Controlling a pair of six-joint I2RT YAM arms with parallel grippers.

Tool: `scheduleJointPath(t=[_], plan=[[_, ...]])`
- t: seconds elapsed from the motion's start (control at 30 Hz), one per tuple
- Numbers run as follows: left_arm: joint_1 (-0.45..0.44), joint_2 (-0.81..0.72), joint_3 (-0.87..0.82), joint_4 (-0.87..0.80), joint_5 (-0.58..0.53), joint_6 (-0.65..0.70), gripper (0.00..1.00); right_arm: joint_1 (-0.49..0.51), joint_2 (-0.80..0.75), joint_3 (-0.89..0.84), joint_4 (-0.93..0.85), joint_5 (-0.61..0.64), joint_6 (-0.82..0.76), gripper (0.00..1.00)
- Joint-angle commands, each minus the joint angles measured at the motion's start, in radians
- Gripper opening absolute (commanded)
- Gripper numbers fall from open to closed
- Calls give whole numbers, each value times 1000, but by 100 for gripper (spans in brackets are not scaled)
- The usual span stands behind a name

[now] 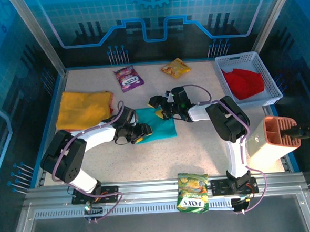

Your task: Fold and stack the t-shirts

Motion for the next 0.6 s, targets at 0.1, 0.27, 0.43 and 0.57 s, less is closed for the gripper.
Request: scheduleJointPath(t=[0.1, 0.27, 0.43, 0.57], plan=[[36, -68, -4, -97, 31, 45, 61, -37, -2, -21, -37, -13, -37, 84], [127, -149, 137, -312, -11, 192, 68, -46, -38, 50, -52, -113, -68, 84], [194, -83, 270, -501, -114, 363, 77, -44, -101, 108, -141, -170, -109, 85], [217, -15, 272, -456, -87, 400, 82, -45, -166, 117, -247, -164, -182, 85]])
